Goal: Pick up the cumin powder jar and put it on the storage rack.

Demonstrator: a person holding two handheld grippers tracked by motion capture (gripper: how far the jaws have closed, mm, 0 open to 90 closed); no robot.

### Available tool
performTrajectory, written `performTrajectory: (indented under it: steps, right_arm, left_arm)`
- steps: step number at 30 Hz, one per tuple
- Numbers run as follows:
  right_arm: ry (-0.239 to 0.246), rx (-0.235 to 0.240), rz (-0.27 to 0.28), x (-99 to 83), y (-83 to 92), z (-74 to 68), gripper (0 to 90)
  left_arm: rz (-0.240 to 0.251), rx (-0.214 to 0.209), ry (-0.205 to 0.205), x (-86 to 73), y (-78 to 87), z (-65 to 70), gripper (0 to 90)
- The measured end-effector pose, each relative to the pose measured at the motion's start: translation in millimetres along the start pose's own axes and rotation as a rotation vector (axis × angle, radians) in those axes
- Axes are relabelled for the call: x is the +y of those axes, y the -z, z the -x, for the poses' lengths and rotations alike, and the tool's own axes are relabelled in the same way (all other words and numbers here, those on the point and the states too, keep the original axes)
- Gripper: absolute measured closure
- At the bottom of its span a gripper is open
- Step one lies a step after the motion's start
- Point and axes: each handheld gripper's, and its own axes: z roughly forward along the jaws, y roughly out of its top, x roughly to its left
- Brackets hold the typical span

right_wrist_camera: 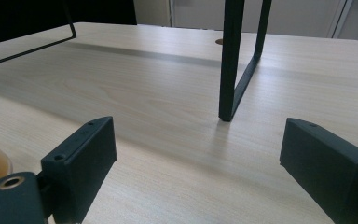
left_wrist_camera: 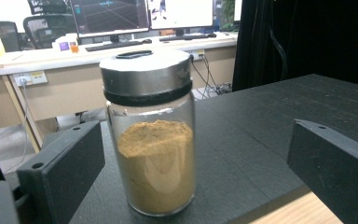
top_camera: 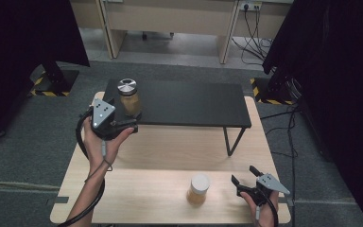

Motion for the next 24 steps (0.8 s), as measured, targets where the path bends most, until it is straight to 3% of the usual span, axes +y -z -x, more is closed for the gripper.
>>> performTrajectory:
  steps: [14, 24]
  right_arm:
    - [0.005, -0.001, -0.001, 0.1, -0.1, -0.7, 10.8]
    - [0.008, -0.001, -0.002, 0.4, -0.3, -1.1, 10.8]
  left_arm:
    - [0.02, 0.032, 0.006, -30.2, 22.0, 8.4, 3.3]
    - [0.035, 0.025, 0.016, -47.9, 29.5, 12.4, 3.4]
